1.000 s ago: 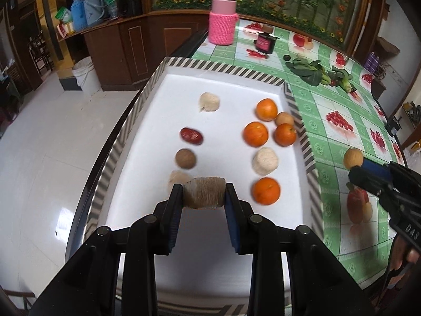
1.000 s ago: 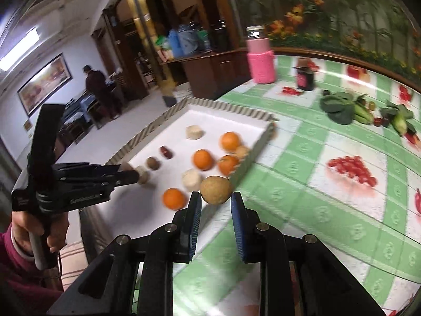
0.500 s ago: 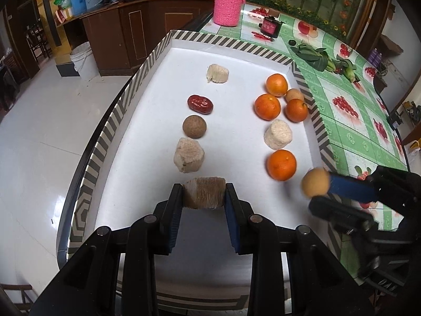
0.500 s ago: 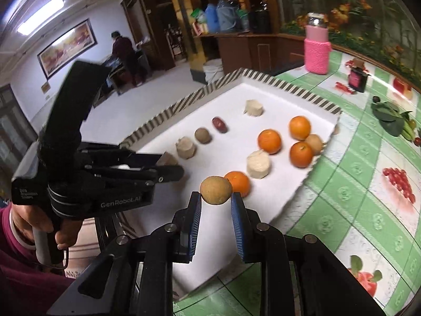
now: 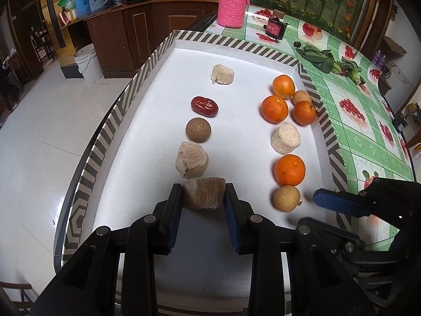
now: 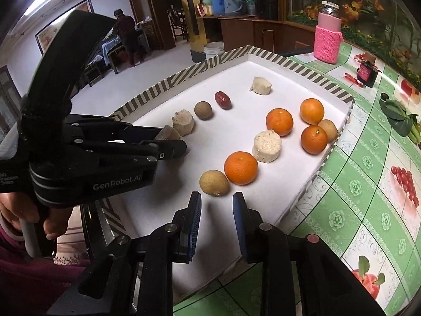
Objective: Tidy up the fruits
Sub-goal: 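Open right gripper releasing kiwi into tray while left gripper releases tan block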
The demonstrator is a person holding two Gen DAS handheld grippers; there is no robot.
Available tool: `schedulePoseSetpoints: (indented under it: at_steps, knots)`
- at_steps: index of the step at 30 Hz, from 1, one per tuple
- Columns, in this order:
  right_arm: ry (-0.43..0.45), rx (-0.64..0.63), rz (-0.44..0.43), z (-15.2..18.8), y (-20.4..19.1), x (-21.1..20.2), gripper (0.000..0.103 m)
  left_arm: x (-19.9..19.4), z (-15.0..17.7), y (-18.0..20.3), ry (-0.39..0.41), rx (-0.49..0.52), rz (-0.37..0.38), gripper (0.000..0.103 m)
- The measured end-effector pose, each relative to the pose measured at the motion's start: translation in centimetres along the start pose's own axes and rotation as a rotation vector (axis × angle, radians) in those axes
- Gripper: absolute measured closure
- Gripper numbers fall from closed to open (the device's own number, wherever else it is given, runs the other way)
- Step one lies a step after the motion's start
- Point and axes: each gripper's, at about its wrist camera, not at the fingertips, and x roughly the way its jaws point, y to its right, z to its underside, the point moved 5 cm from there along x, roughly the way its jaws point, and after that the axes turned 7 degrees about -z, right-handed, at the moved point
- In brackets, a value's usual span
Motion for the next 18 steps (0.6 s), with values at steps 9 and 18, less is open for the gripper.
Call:
schedulePoseSetpoints:
  at_steps: [9,18]
  knots:
    - [0.096,0.034,0.006,-0.1,0.9,-2.8,0.038,-1.0,-0.4,-0.1,0.063,-0.003,-0.055,0.031]
    - [0.204,0.196,0.053,0.8,5.4,-7.4,0.028,-2.7,-1.9,2.6,0.137,0.015,-0.045,0.03]
